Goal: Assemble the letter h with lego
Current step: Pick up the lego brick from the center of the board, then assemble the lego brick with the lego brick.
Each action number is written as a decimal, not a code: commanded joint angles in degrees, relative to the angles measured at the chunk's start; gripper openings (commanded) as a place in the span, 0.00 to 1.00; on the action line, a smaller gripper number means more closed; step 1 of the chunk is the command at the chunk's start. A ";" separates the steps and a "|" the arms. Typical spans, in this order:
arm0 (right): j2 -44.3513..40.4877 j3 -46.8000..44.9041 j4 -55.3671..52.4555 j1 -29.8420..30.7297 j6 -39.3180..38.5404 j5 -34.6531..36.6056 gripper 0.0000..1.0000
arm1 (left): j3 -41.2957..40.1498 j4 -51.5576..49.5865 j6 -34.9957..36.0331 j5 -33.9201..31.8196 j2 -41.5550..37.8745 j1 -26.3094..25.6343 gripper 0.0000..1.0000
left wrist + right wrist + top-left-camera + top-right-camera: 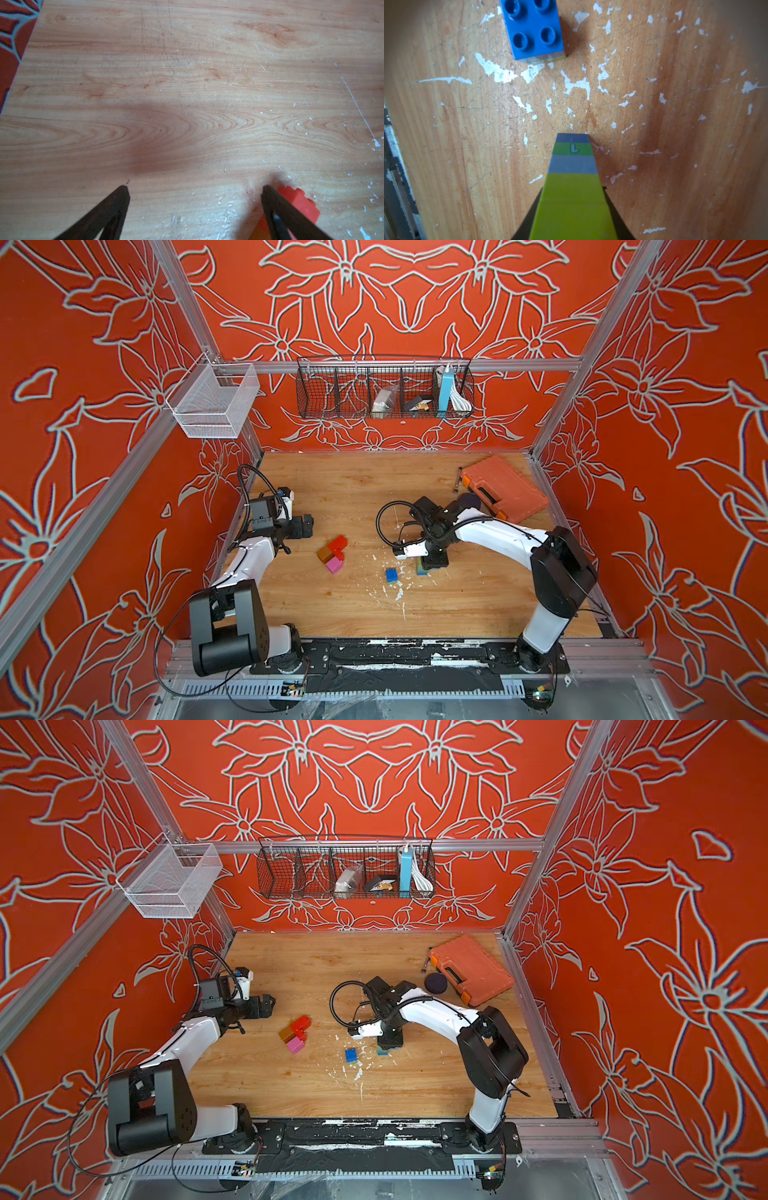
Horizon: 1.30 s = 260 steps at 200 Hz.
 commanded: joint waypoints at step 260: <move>13.98 29.59 -13.16 17.91 0.56 -2.44 0.19 | 3.03 -1.76 -2.11 -2.05 2.06 0.38 1.00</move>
